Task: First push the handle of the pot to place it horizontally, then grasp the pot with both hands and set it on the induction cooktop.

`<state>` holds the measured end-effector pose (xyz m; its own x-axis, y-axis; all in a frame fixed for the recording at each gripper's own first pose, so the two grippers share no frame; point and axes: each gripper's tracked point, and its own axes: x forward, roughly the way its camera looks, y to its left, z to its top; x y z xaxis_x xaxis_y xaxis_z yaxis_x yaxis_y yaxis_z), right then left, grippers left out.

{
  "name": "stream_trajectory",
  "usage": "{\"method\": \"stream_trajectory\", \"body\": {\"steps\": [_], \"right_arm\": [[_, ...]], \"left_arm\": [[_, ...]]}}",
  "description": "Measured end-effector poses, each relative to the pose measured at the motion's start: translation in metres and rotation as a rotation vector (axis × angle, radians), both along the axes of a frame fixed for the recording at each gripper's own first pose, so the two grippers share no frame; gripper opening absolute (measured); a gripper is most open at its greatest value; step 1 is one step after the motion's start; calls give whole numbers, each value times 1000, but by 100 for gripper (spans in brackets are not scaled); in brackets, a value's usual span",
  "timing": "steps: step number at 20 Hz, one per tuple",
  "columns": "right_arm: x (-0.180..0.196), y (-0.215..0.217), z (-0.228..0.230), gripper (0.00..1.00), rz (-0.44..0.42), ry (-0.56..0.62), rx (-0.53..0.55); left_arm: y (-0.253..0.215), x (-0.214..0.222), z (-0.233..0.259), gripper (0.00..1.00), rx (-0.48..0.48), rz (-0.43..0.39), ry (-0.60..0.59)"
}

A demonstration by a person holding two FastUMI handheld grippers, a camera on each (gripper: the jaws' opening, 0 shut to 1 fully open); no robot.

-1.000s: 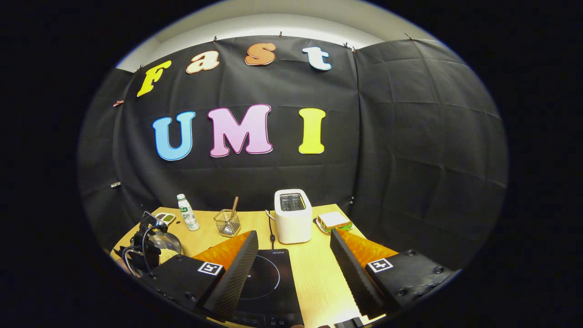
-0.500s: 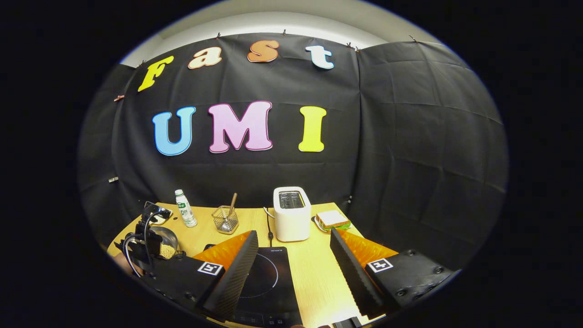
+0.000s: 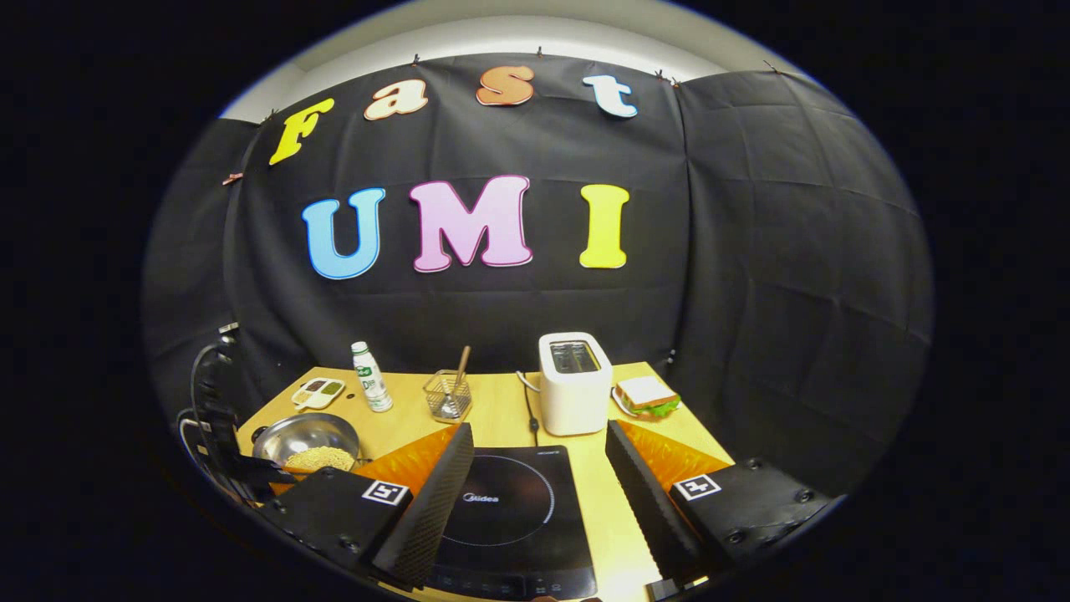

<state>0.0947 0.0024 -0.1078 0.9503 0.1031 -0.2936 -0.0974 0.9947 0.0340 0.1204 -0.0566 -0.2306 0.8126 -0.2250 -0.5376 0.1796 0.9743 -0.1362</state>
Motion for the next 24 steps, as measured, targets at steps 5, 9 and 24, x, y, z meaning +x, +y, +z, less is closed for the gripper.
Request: {"method": "stream_trajectory", "body": {"steps": [5, 9, 24], "right_arm": [[0, 61, -17, 99, 103, 52, 2], [2, 118, -26, 99, 183, 89, 10], [20, 265, -117, 99, 301, 338, 4]], "left_arm": [[83, -19, 42, 5, 69, 101, -109], [143, -27, 66, 6, 85, 178, -165], [277, 21, 41, 96, 64, 209, -175]]}}
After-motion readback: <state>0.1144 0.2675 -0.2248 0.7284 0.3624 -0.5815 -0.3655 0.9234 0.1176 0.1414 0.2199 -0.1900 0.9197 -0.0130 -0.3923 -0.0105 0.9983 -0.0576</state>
